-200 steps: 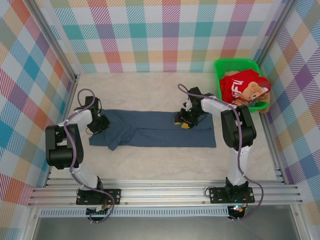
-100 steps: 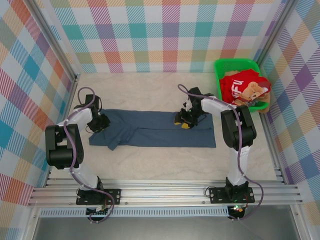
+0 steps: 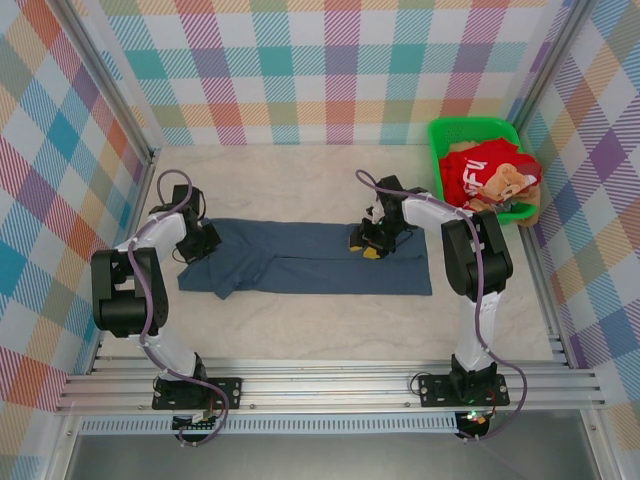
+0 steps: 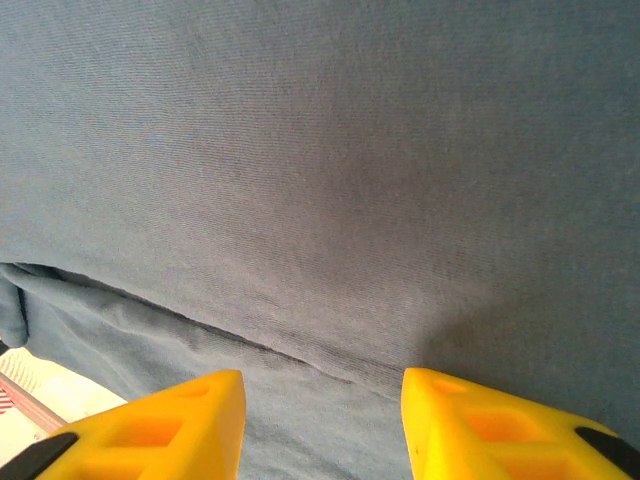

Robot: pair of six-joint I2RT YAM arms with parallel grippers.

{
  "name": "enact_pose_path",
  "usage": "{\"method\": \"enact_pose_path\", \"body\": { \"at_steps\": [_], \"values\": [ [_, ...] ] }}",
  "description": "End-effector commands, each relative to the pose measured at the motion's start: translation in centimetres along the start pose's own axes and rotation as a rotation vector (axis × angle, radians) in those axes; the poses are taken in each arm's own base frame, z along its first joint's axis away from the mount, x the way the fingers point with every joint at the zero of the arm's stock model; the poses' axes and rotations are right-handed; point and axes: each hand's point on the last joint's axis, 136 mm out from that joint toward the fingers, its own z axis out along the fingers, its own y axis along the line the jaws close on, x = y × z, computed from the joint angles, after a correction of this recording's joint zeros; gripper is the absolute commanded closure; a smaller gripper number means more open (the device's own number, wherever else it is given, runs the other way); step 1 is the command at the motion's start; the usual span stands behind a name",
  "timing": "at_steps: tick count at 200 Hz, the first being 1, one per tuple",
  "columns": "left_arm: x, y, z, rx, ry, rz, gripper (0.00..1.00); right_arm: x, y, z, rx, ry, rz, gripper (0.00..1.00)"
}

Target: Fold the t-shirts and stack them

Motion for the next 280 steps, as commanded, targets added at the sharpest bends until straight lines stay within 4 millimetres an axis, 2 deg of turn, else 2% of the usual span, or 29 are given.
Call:
{"method": "enact_pose_path", "body": {
  "at_steps": [1, 44, 119, 193, 200, 216, 235, 256, 280],
  "values": [
    [-0.9, -0.4, -0.6, -0.018, -0.017, 0.025, 1.0, 0.8, -1.4, 1.0, 0.027, 0.046, 0.026, 0.55],
    [-2.0, -0.9, -1.3, -0.017, -0.033, 0.027, 1.0, 1.0, -2.3, 1.5, 0.067, 0.068, 0.043, 0.55],
    [-4.5, -1.7, -1.4, -0.036, -0.058, 0.042, 1.0, 1.3, -2.4, 1.5, 0.064, 0.077, 0.045, 0.55],
    [-5.1, -1.5, -0.1, -0.087, -0.021, 0.092, 1.0, 1.5, -2.5, 1.5, 0.066, 0.083, 0.043, 0.55],
    [-5.0, -1.2, 0.0, -0.102, -0.018, 0.089, 0.95, 1.5, -2.5, 1.4, 0.068, 0.082, 0.041, 0.56],
    [-5.0, -0.2, -0.5, -0.16, -0.033, 0.077, 0.77, 1.3, -2.4, 1.0, 0.076, 0.061, 0.033, 0.56],
    [-5.2, 0.5, -3.2, -0.233, -0.11, 0.071, 0.66, 0.9, -1.8, -0.2, 0.075, 0.018, 0.012, 0.56],
    [-3.9, 0.4, -5.4, -0.225, -0.129, 0.02, 0.66, 0.7, -1.0, -1.5, 0.065, -0.034, -0.018, 0.56],
    [-0.2, -4.1, -6.0, -0.084, -0.099, 0.072, 0.73, 0.7, -0.6, -2.2, 0.05, -0.068, -0.043, 0.56]
  ]
}}
